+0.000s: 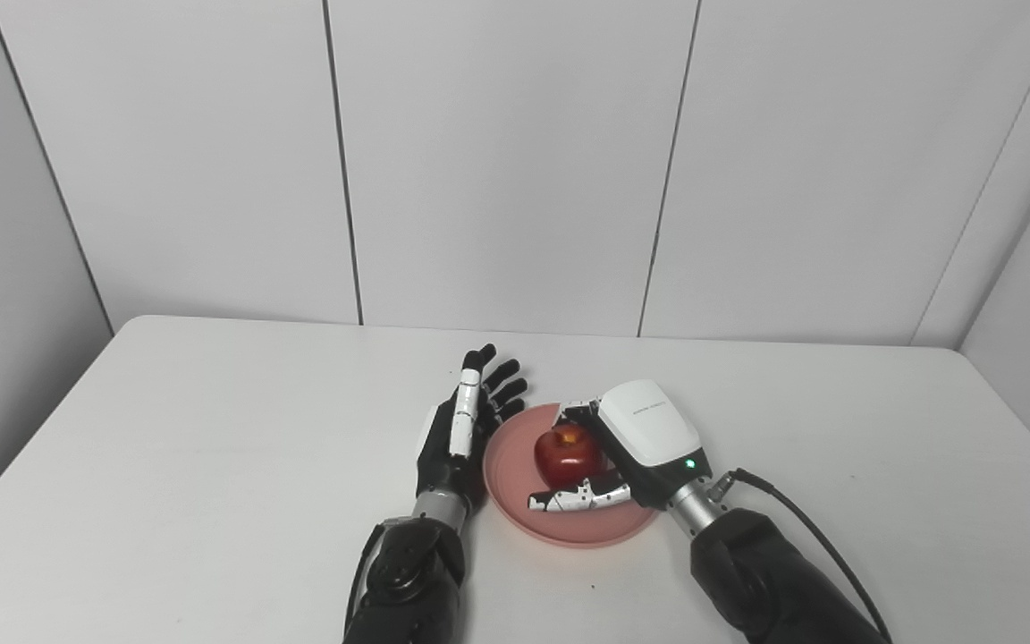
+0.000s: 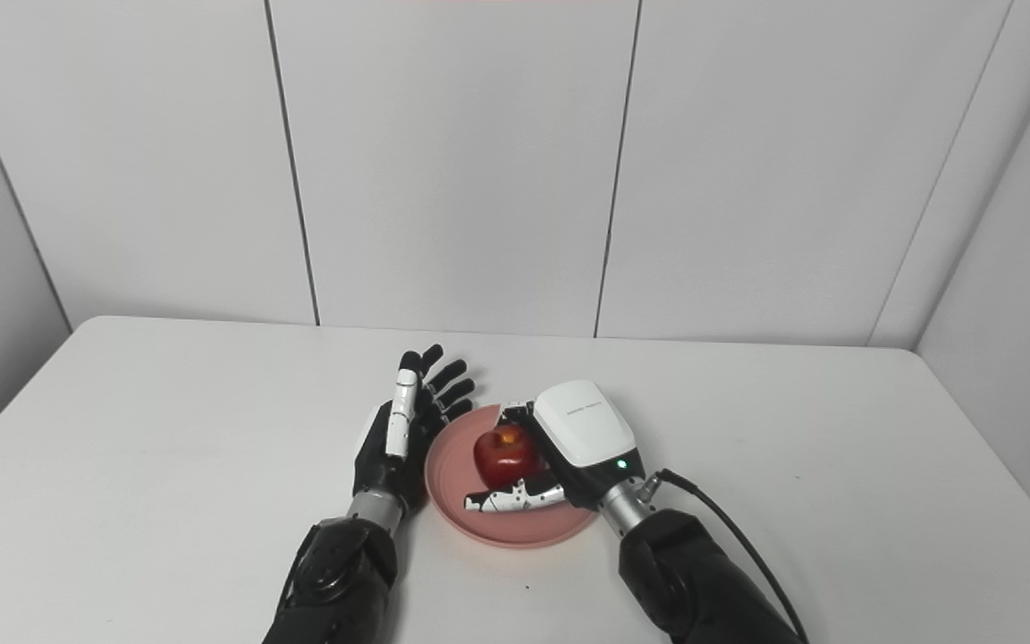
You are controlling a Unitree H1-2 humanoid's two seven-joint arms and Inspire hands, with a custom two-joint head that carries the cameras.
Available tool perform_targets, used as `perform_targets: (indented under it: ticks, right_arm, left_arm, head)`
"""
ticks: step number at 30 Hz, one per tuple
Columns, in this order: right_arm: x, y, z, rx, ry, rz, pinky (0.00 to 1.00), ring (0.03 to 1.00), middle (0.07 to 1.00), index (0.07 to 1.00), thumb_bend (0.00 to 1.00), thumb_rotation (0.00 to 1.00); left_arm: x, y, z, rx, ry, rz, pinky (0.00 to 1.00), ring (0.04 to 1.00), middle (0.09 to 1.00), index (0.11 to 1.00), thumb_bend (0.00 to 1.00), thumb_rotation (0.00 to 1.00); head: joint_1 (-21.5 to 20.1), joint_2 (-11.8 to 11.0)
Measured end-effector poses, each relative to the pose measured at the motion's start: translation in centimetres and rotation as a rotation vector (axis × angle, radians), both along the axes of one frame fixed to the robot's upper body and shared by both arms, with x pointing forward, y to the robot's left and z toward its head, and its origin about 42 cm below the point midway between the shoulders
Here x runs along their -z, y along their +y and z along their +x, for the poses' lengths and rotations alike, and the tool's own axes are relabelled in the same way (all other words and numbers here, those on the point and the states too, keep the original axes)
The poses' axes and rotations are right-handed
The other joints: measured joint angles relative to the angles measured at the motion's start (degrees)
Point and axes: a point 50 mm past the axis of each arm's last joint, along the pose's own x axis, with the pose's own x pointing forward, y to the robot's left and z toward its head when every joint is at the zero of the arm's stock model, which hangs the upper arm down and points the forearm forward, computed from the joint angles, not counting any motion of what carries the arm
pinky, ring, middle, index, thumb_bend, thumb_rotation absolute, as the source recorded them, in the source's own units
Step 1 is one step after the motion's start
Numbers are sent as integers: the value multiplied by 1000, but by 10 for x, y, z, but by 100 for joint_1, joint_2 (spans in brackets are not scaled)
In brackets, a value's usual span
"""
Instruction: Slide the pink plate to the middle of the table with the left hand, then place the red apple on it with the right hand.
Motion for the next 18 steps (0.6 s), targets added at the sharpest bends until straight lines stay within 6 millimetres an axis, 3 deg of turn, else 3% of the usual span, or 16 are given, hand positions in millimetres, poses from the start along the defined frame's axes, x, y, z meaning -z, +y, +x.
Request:
perform_targets:
  ticks: [3,10,18]
  right_arm:
    - [0,0,0,0,1,-3,189,253,350,468,641,636]
    - [0,0,0,-3,3,-9,334,414,504,600,739,672]
    - [-2,-2,1,-3,-15,-37,400,483,586,674,808,720]
  left_arm:
    - [0,0,0,0,0,0,859,839,860,911,710,916]
    - [0,0,0,0,0,0,845,841,863,907,706,909]
    - [0,0,0,0,0,-1,850,850,870,908,704,916]
  head:
    - [0,0]
    - [-18,-9]
    - [-18,-9]
